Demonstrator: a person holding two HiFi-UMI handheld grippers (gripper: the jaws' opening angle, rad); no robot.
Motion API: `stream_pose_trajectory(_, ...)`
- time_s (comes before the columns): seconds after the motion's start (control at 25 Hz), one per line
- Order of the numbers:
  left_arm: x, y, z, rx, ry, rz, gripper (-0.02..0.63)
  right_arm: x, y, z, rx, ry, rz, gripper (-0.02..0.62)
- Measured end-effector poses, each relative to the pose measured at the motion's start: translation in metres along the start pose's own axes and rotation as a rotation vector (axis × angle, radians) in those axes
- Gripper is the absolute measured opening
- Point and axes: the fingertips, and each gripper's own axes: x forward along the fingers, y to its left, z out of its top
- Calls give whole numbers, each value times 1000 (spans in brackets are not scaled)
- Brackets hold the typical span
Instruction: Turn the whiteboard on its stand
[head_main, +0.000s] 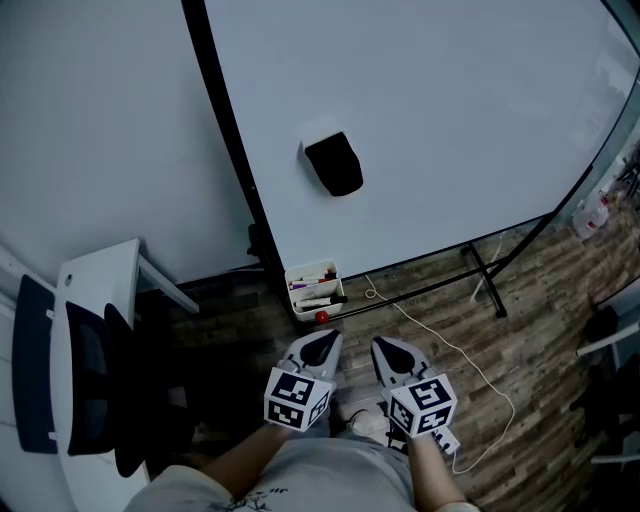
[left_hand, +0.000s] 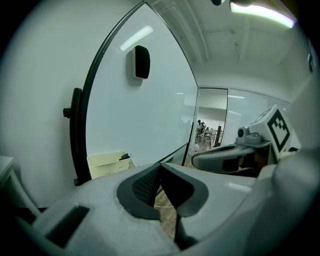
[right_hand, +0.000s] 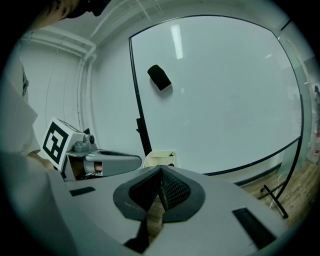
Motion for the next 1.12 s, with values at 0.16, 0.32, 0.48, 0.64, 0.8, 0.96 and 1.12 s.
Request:
stream_pose_trajectory(0.16,2,-2,1,3,3,-12,11,-2,-1,0,-5,4,2,6)
stream_pose_trajectory(0.32,5,-7,0,21,15,-26,11,-3,-4,2,-9,1,-2,6)
stream_pose_trajectory(0.48,5,-8,0,12,15,-31,11,-4,-6,1,-8,-2,-8,6)
stream_pose_trajectory(0.64,4,-7,1,13,13,-32,11,-8,-8,-3,-4,8,-8,6)
stream_pose_trajectory(0.8,5,-7,2,10,13,-33,11,-9,-10,-1,-10,2,-8,6)
stream_pose_trajectory(0.96,6,-10,1,8,14,-38,11,-10,-9,0,-18,3,-3,6)
stream_pose_trajectory(1.12,7,-11,3,4,11,-42,11,-9,-7,1,-25,1,8,6)
